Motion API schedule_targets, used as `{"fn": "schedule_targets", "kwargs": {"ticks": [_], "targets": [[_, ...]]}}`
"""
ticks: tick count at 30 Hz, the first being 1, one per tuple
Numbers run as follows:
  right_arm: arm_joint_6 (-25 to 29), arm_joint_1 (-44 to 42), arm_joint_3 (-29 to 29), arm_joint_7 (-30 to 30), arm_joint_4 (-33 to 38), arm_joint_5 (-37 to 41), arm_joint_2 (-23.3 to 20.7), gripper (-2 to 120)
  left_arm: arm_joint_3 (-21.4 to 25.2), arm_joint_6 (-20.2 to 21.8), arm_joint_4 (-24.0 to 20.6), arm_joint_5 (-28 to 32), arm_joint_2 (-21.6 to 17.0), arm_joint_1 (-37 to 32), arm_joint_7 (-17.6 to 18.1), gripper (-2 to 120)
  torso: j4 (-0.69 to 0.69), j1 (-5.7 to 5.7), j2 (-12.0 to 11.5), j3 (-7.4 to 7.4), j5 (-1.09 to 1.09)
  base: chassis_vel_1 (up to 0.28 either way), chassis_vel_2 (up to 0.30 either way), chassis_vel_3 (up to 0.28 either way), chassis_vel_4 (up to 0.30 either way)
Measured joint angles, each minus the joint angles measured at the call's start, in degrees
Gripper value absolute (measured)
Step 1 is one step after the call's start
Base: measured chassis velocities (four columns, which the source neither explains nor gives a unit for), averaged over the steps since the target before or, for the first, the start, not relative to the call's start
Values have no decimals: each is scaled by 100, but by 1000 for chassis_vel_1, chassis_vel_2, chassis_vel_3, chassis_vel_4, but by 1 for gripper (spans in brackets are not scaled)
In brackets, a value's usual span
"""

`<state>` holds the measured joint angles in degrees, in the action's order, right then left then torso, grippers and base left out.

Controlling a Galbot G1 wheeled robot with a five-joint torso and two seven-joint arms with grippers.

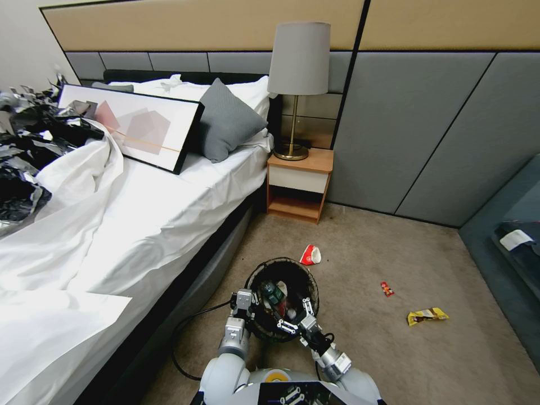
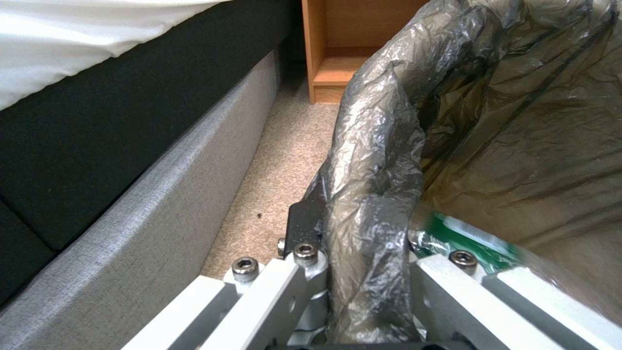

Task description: Pick up the trash bin, then pick up the garbage from the floor and place it into the trash bin.

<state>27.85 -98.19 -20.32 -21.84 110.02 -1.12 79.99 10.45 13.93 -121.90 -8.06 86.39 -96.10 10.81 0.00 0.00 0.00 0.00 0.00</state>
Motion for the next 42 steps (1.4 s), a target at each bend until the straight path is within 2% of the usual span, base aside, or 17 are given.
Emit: {"fn": "schedule_targets", "kwargs": {"ticks": [7,15,17,20,21,24,30,42], "targets": [[44,-125,-33,52,321,-79,22,100,5,-7,23,3,-20,-3,1,1,0,0,0,0,0,0,0,0,0],[95,-219,-361,503,1153,-144,123,100,-7,-24,27,2,-25,-2,-3,1,2,0,0,0,1,0,0,0,0],[114,-331,-644,937,1527,-293,363,100,18,-54,34,-5,-19,-14,-21,1,2,0,0,0,-4,0,0,0,0],[157,-429,-756,1223,1644,-389,536,100,27,-70,44,-6,-17,-15,-34,1,-1,0,0,0,1,0,0,0,0],[253,-559,-869,1547,1715,-444,762,100,34,-90,52,-7,-15,-10,-59,1,-2,0,0,0,-1,0,0,0,0],[390,-706,-1033,1928,1674,-349,981,100,39,-124,65,-10,-15,1,-116,1,-1,0,0,0,1,0,0,0,0],[540,-778,-1367,2146,1423,-164,1219,100,55,-300,90,22,-14,12,-192,1,0,0,0,0,3,0,0,0,0],[708,-752,-1463,2177,1024,-165,1232,100,93,-346,82,-19,1,-12,-173,1,0,0,0,0,-1,0,0,0,0]]}}
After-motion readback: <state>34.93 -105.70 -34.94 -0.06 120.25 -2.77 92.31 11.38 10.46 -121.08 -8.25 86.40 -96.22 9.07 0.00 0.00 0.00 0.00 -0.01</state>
